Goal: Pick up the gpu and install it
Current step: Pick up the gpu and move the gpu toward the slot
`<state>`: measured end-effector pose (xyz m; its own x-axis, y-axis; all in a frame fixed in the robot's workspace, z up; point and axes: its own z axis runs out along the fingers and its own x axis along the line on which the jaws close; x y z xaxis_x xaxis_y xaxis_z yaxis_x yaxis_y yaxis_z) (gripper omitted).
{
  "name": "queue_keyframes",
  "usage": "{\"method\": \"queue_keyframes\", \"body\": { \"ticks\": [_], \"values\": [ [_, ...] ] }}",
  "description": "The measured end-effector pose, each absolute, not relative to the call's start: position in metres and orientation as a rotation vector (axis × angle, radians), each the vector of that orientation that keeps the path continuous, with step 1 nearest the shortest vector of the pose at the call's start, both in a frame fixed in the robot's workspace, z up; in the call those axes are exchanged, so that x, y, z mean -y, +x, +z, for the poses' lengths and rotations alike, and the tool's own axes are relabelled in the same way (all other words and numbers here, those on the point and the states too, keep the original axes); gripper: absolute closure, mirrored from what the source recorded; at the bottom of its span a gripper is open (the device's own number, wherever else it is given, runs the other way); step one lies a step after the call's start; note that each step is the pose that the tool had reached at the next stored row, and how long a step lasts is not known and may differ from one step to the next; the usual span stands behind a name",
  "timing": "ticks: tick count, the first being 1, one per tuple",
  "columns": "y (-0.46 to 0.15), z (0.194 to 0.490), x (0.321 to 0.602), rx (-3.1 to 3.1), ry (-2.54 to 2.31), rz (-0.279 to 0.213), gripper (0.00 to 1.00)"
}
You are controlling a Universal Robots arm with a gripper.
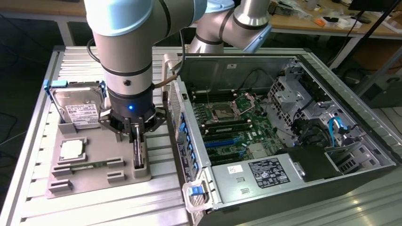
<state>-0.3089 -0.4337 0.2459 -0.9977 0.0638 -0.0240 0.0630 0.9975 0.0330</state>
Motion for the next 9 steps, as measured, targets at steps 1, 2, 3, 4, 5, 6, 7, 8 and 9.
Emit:
{"method": "queue_keyframes", "body": {
  "ticks": [1, 2, 3, 4, 5, 6, 7, 8, 9],
  "values": [
    [-0.3088, 0.246, 0.4337, -3.114, 0.099, 0.051, 0.73],
    [-0.3088, 0.2465, 0.4337, -3.114, 0.099, 0.051, 0.73],
    [-0.3087, 0.2472, 0.4336, -3.113, 0.099, 0.052, 0.73],
    [-0.3088, 0.2484, 0.4337, -3.114, 0.099, 0.052, 0.73],
    [-0.3089, 0.2502, 0.4337, -3.115, 0.099, 0.05, 0.73],
    [-0.3089, 0.2514, 0.4337, -3.114, 0.099, 0.051, 0.73],
    [-0.3089, 0.2526, 0.4337, -3.114, 0.099, 0.051, 0.73],
    [-0.3089, 0.2537, 0.4337, -3.114, 0.099, 0.051, 0.73],
    [-0.3088, 0.2547, 0.4337, -3.115, 0.099, 0.05, 0.73]
  ]
}}
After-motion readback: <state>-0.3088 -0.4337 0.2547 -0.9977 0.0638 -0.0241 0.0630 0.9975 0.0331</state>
